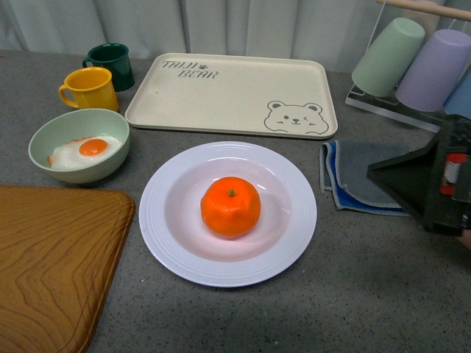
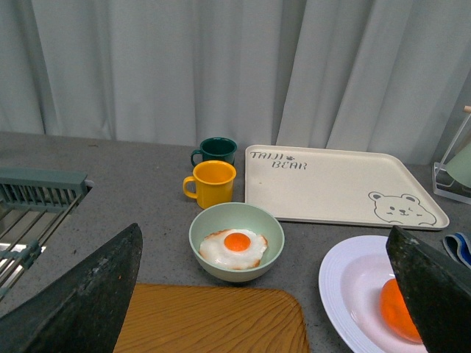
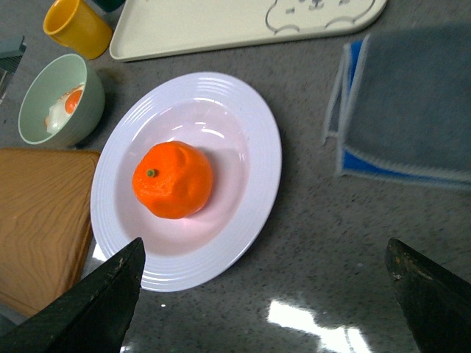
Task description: Place orange and plate with both arms
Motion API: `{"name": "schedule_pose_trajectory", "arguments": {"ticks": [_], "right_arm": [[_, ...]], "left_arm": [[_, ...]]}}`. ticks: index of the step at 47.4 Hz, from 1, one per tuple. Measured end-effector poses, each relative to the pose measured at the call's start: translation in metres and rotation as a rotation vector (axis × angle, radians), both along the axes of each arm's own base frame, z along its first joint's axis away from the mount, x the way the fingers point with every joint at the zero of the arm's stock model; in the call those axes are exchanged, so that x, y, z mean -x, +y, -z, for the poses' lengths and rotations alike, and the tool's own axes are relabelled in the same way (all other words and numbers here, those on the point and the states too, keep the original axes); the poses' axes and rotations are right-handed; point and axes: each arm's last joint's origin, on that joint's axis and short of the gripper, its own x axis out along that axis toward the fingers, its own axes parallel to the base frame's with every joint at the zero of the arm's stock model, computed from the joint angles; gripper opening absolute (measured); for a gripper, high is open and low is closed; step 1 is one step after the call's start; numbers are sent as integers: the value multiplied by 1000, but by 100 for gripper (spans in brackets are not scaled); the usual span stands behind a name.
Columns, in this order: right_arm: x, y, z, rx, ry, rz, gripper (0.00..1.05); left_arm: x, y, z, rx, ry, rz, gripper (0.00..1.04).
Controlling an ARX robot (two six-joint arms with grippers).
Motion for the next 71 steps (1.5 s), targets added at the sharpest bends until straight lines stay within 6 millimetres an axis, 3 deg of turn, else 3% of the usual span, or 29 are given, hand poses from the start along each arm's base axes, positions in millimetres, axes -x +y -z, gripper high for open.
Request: {"name": "schedule_pose_trajectory", "arguments": {"ticks": [15, 27, 44, 71], "right_arm": [[-30, 9, 40, -274, 336, -2, 95], [-53, 14, 66, -283, 487, 35, 95], [-82, 33, 76, -308, 519, 5, 95], [-106, 47, 98, -449, 599, 75, 95]], "left_arm": [[0, 0, 0, 0, 0, 0, 98], [0, 0, 0, 0, 0, 0, 98], [0, 0, 0, 0, 0, 0, 98], [0, 0, 0, 0, 0, 0, 98]]}}
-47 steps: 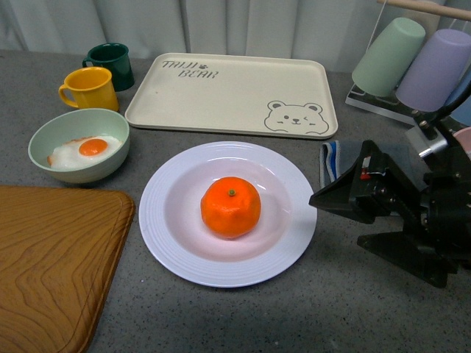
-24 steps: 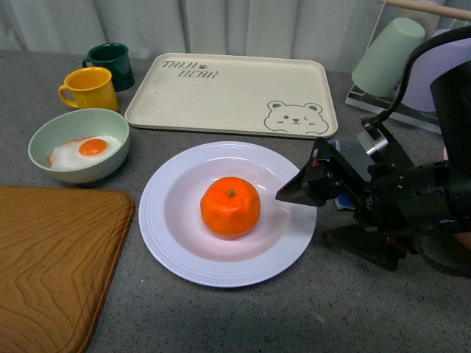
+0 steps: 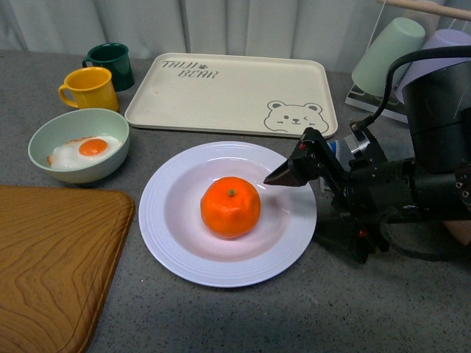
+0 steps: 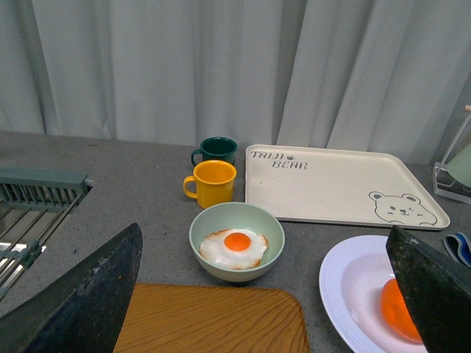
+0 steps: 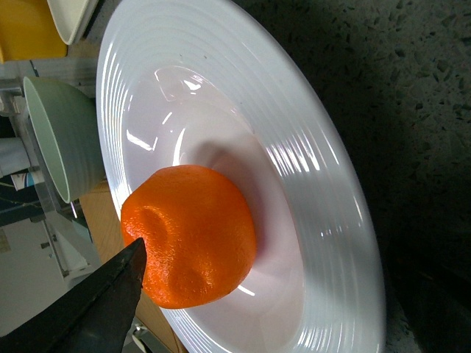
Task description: Place orange and plate with both arms
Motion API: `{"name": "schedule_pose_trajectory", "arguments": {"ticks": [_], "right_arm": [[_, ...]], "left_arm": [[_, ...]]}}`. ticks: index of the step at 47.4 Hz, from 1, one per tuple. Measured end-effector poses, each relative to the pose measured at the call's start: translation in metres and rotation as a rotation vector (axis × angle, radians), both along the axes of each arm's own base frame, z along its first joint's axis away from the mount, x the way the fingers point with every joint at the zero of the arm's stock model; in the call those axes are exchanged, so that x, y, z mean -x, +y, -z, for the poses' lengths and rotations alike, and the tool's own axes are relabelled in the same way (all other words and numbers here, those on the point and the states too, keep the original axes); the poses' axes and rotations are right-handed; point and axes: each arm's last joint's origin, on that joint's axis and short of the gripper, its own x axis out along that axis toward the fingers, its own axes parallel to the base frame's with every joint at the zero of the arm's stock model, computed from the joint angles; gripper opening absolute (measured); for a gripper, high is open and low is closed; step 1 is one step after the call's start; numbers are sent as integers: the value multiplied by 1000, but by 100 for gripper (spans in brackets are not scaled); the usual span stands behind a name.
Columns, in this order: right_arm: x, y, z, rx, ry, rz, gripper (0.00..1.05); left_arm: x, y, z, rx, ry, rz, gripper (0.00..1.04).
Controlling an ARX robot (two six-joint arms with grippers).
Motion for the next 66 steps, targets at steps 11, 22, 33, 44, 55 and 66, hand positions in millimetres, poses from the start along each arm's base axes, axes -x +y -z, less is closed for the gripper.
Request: {"name": "schedule_pose_trajectory", "arguments": {"ticks": [11, 22, 33, 44, 55, 66], "right_arm": [[2, 6, 10, 11, 60, 3, 55], [6, 5, 19, 36, 106, 11, 19], [1, 6, 12, 1, 53, -22, 4], [2, 3, 7, -20, -59, -22, 4], [-11, -1, -10, -68, -162, 3, 4], [-50, 7, -22, -105, -190, 50, 4]], "left_arm": [[0, 0, 0, 0, 0, 0, 98], [0, 0, 0, 0, 0, 0, 98], [0, 0, 0, 0, 0, 0, 98], [0, 0, 0, 0, 0, 0, 98], [0, 0, 0, 0, 0, 0, 98], [0, 0, 0, 0, 0, 0, 98]]}}
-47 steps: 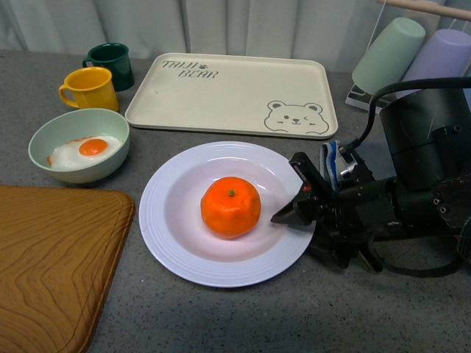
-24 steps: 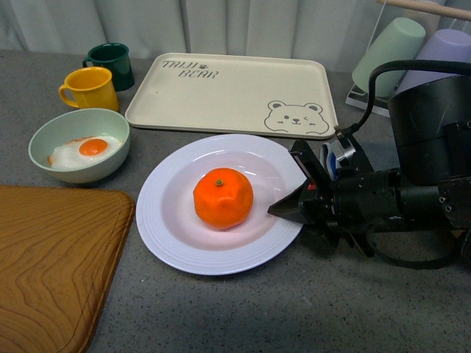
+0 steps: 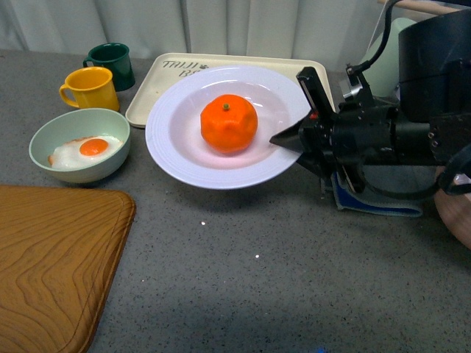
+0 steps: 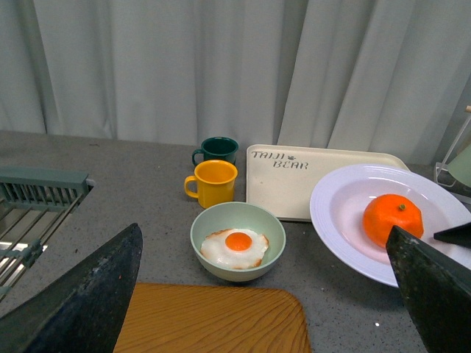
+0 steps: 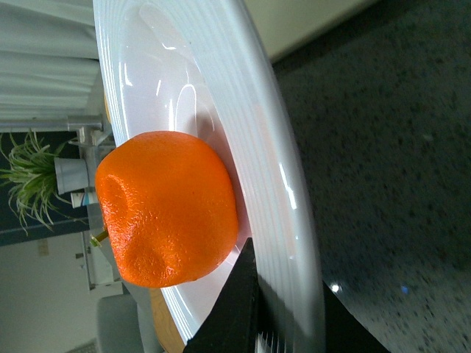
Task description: Place orange and plate with both arms
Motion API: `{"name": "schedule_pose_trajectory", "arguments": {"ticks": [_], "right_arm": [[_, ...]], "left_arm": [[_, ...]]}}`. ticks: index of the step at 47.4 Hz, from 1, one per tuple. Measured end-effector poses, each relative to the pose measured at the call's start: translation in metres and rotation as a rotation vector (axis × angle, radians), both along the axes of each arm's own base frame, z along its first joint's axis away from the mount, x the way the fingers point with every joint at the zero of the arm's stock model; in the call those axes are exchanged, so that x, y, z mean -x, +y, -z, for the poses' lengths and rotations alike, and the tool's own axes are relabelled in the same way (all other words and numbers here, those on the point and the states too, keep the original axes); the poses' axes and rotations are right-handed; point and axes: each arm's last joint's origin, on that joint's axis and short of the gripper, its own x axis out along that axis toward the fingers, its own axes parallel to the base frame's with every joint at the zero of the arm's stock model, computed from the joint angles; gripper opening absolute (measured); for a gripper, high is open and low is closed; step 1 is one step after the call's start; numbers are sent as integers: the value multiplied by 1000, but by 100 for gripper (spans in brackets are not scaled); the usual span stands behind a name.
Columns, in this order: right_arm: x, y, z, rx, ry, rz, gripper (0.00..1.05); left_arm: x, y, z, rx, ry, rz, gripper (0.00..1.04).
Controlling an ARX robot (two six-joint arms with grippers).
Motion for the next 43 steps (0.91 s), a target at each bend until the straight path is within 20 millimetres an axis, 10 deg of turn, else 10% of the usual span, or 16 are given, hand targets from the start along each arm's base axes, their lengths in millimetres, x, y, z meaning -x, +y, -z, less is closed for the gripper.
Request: {"name": "schedule_pose_trajectory", "arguments": {"ticks": [22, 32, 43], "right_arm": [[-110, 19, 15, -20, 65, 118, 4], [-129, 24, 21, 7, 93, 136, 5], [-124, 19, 21, 91, 59, 176, 50]], "left_arm": [[0, 0, 0, 0, 0, 0, 98], [0, 0, 0, 0, 0, 0, 98], [0, 0, 0, 0, 0, 0, 98]]}}
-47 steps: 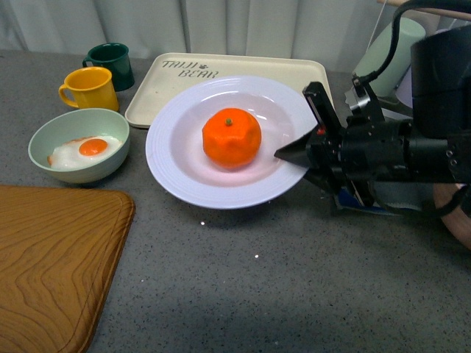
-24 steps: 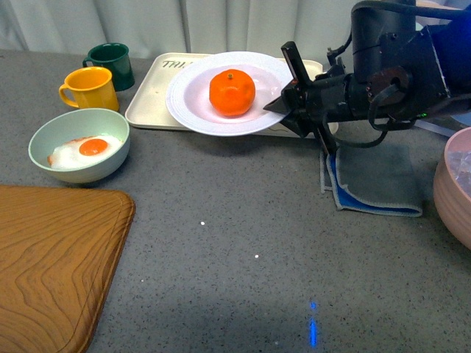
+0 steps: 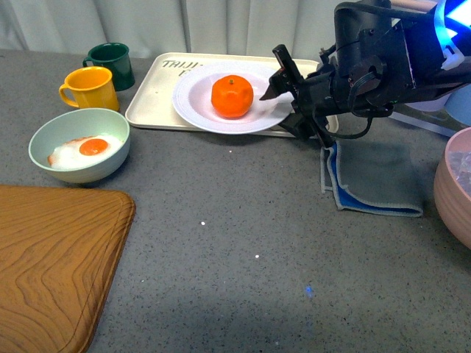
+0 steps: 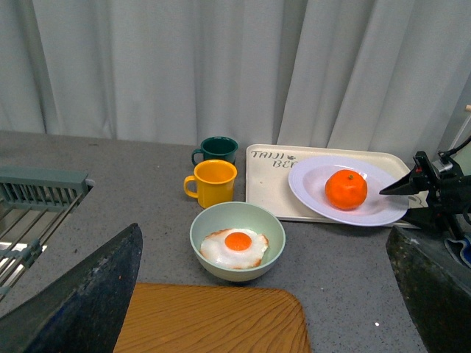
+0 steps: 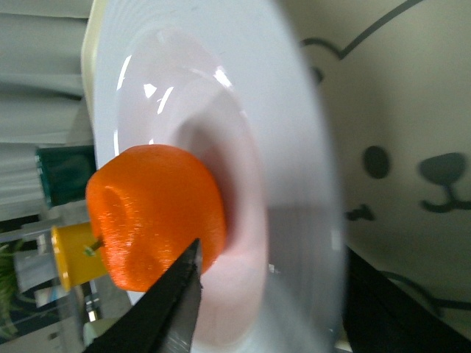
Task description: Place orange and plate with both arms
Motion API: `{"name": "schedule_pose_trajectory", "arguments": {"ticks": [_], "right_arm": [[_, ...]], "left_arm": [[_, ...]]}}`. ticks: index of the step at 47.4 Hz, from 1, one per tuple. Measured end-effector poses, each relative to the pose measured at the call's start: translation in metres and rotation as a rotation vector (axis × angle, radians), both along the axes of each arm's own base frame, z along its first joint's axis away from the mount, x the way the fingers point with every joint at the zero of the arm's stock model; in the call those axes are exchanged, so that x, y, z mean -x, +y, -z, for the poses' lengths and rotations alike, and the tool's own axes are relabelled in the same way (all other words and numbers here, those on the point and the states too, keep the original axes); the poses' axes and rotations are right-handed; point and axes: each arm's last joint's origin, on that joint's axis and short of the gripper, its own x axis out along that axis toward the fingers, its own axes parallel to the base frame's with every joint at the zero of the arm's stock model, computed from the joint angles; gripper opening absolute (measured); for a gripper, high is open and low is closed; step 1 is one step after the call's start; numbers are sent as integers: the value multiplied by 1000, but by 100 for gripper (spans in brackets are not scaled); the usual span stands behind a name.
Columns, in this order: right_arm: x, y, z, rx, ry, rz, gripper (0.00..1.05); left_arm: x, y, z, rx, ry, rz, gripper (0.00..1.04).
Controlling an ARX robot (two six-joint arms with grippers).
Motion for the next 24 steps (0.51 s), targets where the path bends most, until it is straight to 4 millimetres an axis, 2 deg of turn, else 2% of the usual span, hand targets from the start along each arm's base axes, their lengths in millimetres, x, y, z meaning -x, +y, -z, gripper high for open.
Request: {"name": "schedule_pose_trajectory", "arguments": {"ticks": [6, 11, 18, 24], "right_arm": [[9, -5, -11, 129, -77, 5, 75], [18, -9, -33, 315, -190, 3, 97], [35, -19, -63, 597, -353, -15, 95], [54, -27, -81, 825, -497, -37, 95]], "left_arm": [[0, 0, 0, 0, 0, 0, 98], [0, 0, 0, 0, 0, 0, 98], [0, 0, 0, 0, 0, 0, 98], [0, 0, 0, 0, 0, 0, 98]]}}
